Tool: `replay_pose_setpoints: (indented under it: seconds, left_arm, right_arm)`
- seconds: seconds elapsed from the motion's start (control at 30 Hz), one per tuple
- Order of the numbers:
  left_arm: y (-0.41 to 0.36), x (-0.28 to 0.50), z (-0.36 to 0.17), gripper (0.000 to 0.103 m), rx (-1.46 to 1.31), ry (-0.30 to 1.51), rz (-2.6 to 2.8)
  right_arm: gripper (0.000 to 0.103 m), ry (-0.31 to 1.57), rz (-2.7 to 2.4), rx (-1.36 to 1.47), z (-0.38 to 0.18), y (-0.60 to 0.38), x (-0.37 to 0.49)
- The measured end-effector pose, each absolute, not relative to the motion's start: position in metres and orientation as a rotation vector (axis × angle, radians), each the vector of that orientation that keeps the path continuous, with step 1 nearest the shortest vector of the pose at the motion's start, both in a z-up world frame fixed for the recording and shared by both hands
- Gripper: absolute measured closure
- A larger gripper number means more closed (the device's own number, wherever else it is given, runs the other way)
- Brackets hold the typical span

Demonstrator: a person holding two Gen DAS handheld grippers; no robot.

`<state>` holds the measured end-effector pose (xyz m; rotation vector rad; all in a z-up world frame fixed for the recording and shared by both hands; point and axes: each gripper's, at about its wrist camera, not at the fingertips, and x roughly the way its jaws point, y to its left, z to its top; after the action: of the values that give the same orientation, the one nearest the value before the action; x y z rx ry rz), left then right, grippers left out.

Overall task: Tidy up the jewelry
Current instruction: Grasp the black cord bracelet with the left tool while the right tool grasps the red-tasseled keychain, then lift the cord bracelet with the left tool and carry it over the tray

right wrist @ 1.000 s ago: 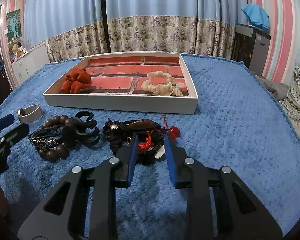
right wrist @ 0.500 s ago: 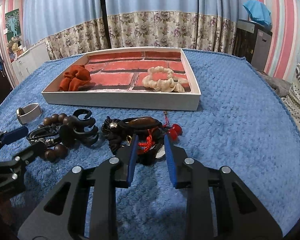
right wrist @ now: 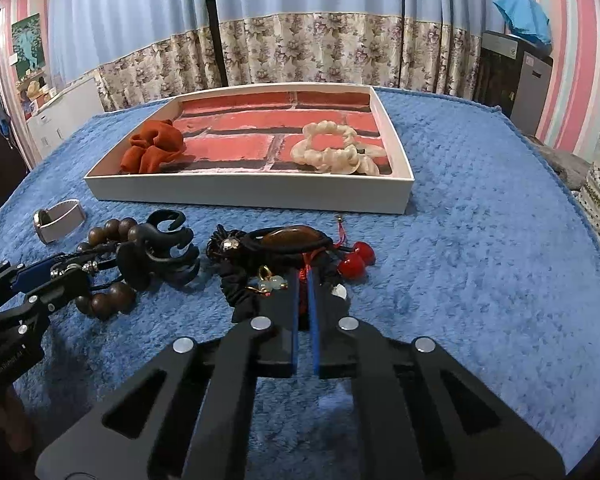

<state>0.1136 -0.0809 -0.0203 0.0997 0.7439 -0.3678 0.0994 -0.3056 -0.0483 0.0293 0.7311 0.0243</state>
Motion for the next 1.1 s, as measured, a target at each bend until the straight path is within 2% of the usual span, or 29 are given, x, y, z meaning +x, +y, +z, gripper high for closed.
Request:
replay_pose_setpoints:
  seconds: [0.47,0.53,0.57,0.6,0.63,0.7,0.77,1.1]
  left_arm:
    - [-0.082,0.107,-0.014,0.073,0.084,0.729,-0.376]
    - [-0.082,0.106,-0.014,0.073,0.082,0.730,-0.375]
    - [-0.082,0.106,-0.014,0.073,0.082,0.730,-0.374]
    - [-0.081,0.106,-0.014,0.073,0.081,0.730,-0.376]
    - [-0.081,0.106,-0.014,0.073,0.082,0.731,-0.376]
    - [-0.081,0.107,-0.015,0.073,0.079,0.730,-0.377]
    - [-0.080,0.106,-0.015,0.073,0.082,0.729,-0.376]
    - [-0.079,0.103,-0.011,0.073,0.081,0.723,-0.378]
  right_arm:
    - [0.098,0.727,0.026,0.045,-0.048,-0.305,0.095]
    - [0.087,0.734,0.007,0.069,-0.049,-0.309,0.094]
    - [0.073,0.731,0.009,0.078,-0.049,-0.310,0.093]
    - [0.073,0.729,0.006,0.079,-0.049,-0.311,0.093]
    - [0.073,0.731,0.007,0.078,-0.049,-0.311,0.092]
    - [0.090,0.740,0.018,0.071,-0.050,-0.309,0.092]
    - [0.096,0.754,0.029,0.066,-0.052,-0.307,0.094]
    - [0.100,0.719,0.037,0.078,-0.045,-0.309,0.085]
